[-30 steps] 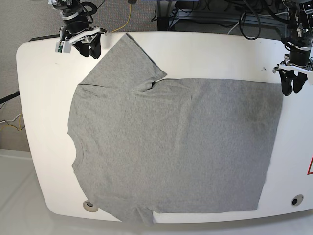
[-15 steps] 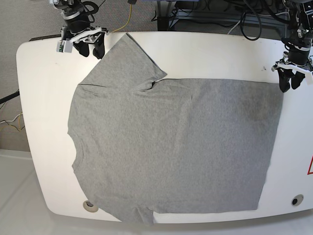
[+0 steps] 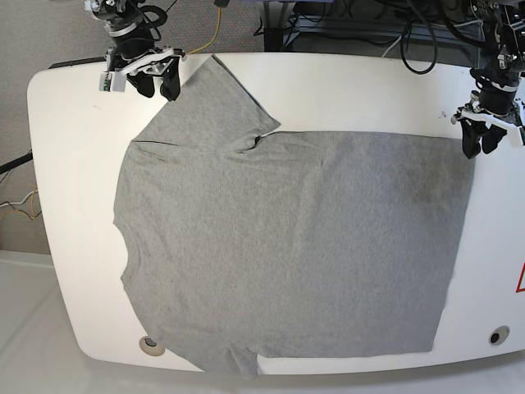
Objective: Fold the T-shirt properly
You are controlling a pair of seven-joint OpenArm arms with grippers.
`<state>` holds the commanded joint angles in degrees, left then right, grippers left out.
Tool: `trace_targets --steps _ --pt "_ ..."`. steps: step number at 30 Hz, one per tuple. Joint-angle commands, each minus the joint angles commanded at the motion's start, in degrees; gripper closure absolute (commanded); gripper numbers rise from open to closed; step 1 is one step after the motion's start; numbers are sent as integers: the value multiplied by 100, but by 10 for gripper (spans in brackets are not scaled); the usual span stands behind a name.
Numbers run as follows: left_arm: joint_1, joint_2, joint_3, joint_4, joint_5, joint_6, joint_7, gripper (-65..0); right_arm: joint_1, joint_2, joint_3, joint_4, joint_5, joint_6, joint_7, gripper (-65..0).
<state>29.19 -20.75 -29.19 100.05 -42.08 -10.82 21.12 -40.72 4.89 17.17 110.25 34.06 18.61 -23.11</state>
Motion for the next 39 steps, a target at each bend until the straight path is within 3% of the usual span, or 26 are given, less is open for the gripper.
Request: trace_targets --steps 7,9,15,23,39 --pt "12 16 -21 -87 -3 15 -9 -235 -7 -3 -125 -27 -48 -9 -20 -358" --pt "14 -61 20 -145 12 -6 -269 -251 -16 11 -122 41 -33 -40 -5 -348" --pt "12 -106 25 -355 12 -6 -479 -260 -22 13 -142 66 -54 -54 -5 -330" --pt "-48 -193 17 -717 -29 -65 -684 -262 -5 -10 -201 82 -89 -34 -32 -362" --pt "-162 -154 25 -760 -42 -66 -557 -261 99 -22 -412 -93 -40 -88 -72 -354"
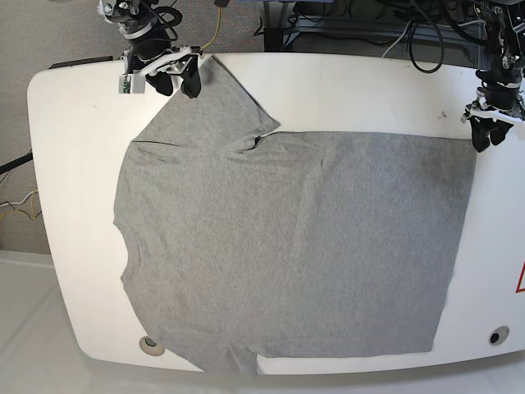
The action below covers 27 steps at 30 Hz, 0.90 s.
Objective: Fold the T-shirt properly
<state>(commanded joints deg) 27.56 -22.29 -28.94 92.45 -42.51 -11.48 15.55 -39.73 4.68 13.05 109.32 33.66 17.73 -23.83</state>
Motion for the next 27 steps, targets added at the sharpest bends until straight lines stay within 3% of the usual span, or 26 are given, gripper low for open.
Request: trace_targets --steps 8,27 --pt "31 87 14 339 -47 2 246 -263 115 18 -358 -239 -36 3 -46 -355" --pt "-6 84 -173 -222 -53 19 59 -267 193 16 -347 -247 -27 17 -95 -358"
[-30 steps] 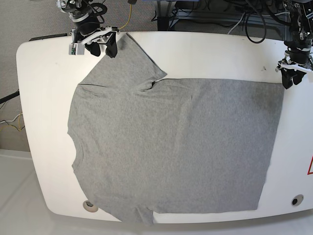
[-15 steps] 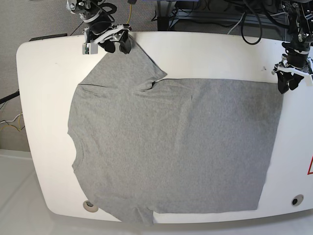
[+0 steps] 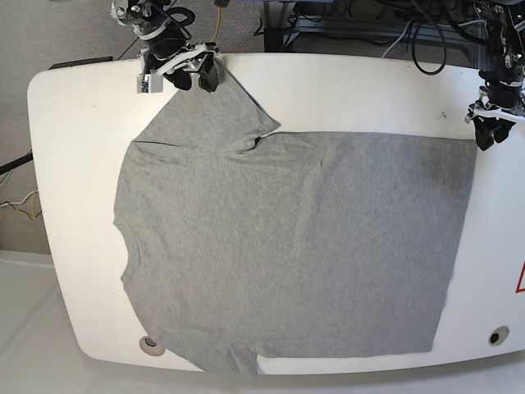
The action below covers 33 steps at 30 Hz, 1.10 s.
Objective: Fold the T-shirt properly
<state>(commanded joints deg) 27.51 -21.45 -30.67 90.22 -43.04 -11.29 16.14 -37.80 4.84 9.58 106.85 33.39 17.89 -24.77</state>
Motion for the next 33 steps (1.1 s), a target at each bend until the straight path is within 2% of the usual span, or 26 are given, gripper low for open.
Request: trace_targets --steps 13,23,29,33 --pt "-64 -9 72 -178 -133 10 2 -266 -10 -10 -27 48 5 -26 -5 -362" --pt "-102 -11 38 -33 -275 -123 46 -277 14 -13 -44 -14 3 -29 -62 -361" --pt "-235 12 -21 -22 -153 -85 265 -339 -9 -2 -50 -30 -3 13 -55 -362" --pt "-291 16 -107 -93 -169 -179 325 -366 -1 0 -43 -28 -5 22 -55 -361"
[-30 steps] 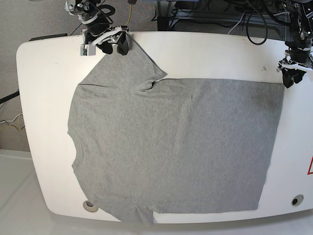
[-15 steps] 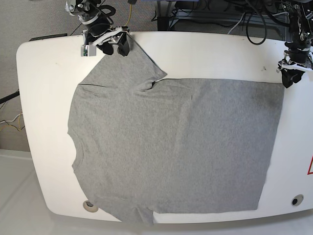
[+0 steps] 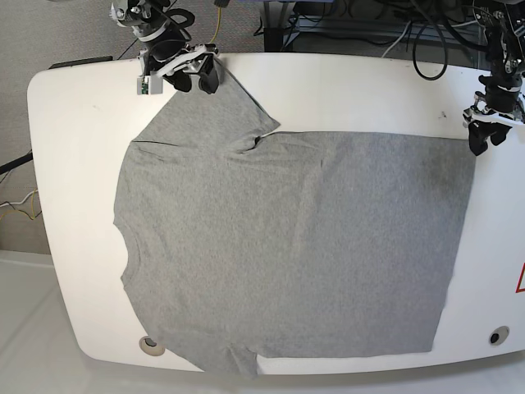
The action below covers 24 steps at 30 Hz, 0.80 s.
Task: Fold the T-shirt properly
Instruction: 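Move the left gripper onto the shirt's shoulder corner and close it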
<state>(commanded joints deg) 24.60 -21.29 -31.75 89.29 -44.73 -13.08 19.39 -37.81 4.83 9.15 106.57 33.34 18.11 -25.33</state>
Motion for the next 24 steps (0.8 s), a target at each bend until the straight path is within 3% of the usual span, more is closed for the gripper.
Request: trace_targets --steps 6,12,20,24 --pt "-223 8 21 -469 -119 -477 106 -384 5 -5 9 -3 -7 -16 -78 -360" --pt "-396 12 86 -974 -100 -798 87 -375 -13 -13 20 5 -35 12 -74 -362" --pt "-496 24 159 -1206 -50 -706 55 -363 -14 -12 18 0 -34 15 -84 -363" --pt "-556 13 102 -1216 -16 -523 132 -362 -4 -14 17 -4 -30 -9 -102 -363"
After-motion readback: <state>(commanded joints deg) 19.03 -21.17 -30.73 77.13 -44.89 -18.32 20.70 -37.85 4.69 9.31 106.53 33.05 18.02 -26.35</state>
